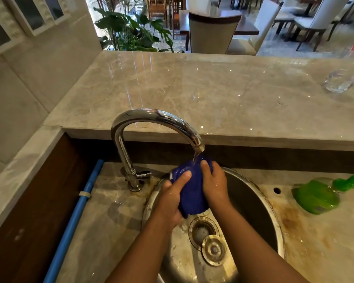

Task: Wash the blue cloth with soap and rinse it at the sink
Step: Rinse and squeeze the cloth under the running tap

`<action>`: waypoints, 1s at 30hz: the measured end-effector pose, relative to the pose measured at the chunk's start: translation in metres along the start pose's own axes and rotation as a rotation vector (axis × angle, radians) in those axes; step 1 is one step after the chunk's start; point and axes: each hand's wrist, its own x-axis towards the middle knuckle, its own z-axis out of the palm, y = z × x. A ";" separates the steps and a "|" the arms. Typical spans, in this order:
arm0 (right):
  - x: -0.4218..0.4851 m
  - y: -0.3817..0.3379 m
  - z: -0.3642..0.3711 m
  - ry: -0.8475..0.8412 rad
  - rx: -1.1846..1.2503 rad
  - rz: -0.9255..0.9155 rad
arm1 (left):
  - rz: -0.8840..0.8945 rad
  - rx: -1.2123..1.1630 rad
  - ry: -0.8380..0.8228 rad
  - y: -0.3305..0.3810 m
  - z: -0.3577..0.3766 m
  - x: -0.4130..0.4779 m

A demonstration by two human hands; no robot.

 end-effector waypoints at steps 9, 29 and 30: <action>-0.022 -0.016 -0.004 -0.144 0.277 0.105 | -0.064 -0.004 0.123 -0.004 -0.019 -0.004; -0.010 0.002 -0.015 -0.122 0.424 0.316 | -0.020 0.112 -0.017 0.010 -0.018 0.004; -0.011 0.002 -0.010 -0.145 0.476 0.367 | -0.002 0.134 -0.033 0.010 -0.017 0.004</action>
